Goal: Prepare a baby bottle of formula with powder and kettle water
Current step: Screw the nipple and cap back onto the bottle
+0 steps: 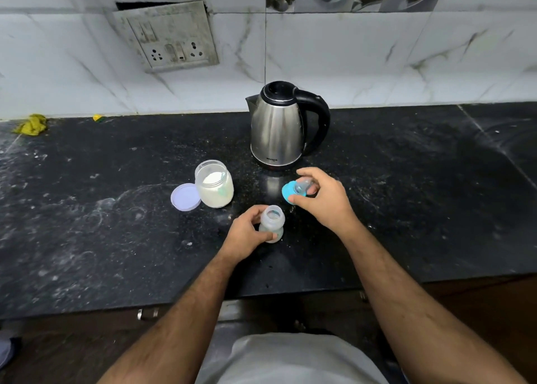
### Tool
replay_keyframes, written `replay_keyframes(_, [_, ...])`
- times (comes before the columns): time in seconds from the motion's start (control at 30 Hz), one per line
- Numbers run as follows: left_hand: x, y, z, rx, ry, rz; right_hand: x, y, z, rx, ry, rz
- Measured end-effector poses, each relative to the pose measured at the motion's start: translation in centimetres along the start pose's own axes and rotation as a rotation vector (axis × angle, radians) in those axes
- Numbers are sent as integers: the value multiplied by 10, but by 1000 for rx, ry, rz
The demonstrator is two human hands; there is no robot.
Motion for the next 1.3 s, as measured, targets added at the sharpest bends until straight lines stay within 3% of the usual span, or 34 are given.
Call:
replay_keyframes(0.13, [-4, 3, -4, -14, 19, -13, -11, 25, 7, -161, 92, 146])
replay_keyframes(0.47, [-2, 6, -1, -28, 53, 2, -15, 51, -20, -444, 335, 282])
replay_keyframes(0.83, [-1, 8, -1, -38, 61, 4, -18, 59, -32, -644, 382, 352])
replay_keyframes(1.17, [-2, 8, 1, -24, 54, -3, -15, 59, -35, -803, 283, 188])
replay_keyframes(1.3, [-1, 10, 1, -28, 45, -17, -12, 51, -32, -670, 427, 210])
Point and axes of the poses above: each hand's wrist, its own x-axis towards the middle knuckle, its own z-axis out of the back of the hand, y = z × x, the point moved 5 cm from there along x, towards the middle knuckle, and after that the axes turned 14 degrees about -x, right-handed, at the moved point
